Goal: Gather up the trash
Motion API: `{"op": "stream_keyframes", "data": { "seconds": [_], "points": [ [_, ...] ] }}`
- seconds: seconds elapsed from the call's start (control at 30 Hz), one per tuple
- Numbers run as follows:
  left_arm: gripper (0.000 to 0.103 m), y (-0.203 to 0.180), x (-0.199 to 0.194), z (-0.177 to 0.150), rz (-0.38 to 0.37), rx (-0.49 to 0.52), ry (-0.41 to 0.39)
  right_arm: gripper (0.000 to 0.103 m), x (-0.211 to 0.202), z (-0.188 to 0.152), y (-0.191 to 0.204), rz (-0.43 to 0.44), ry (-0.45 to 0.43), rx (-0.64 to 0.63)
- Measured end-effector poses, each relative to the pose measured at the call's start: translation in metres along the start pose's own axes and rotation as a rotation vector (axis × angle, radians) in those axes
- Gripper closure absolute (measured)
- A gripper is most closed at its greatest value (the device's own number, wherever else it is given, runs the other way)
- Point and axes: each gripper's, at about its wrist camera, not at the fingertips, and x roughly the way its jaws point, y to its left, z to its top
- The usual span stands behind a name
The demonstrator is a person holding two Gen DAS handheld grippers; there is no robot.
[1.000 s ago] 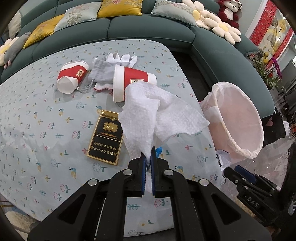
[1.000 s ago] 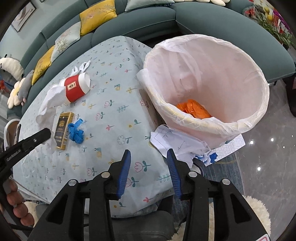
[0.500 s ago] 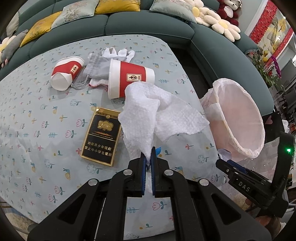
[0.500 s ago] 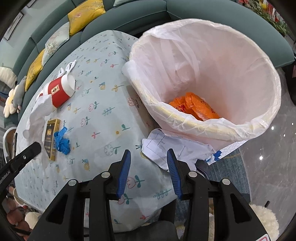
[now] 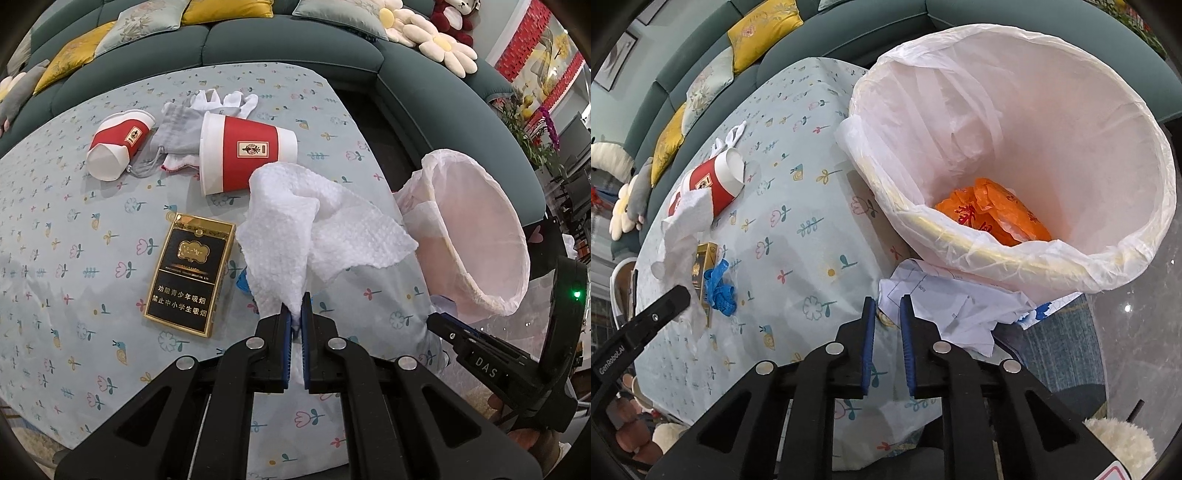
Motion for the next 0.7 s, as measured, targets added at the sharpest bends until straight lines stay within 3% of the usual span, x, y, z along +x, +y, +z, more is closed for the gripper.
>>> {"op": "stream_keyframes", "data": {
  "seconds": [0.13,0.4,0.7],
  "points": [
    [0.099,0.001,0.000,0.000,0.001,-0.002,0.003,0.101,-0.003,0.000,0.004,-0.008,-0.011,-0.021],
    [0.099,0.000,-0.003,-0.001,-0.003,0.001,-0.001,0.102,-0.020,0.001,0.010,-0.028,-0.058,-0.055],
    [0.099,-0.012,-0.018,0.002,-0.023,0.021,-0.035,0.102,-0.069,0.012,0.017,0.008,-0.153,-0.071]
  ]
}}
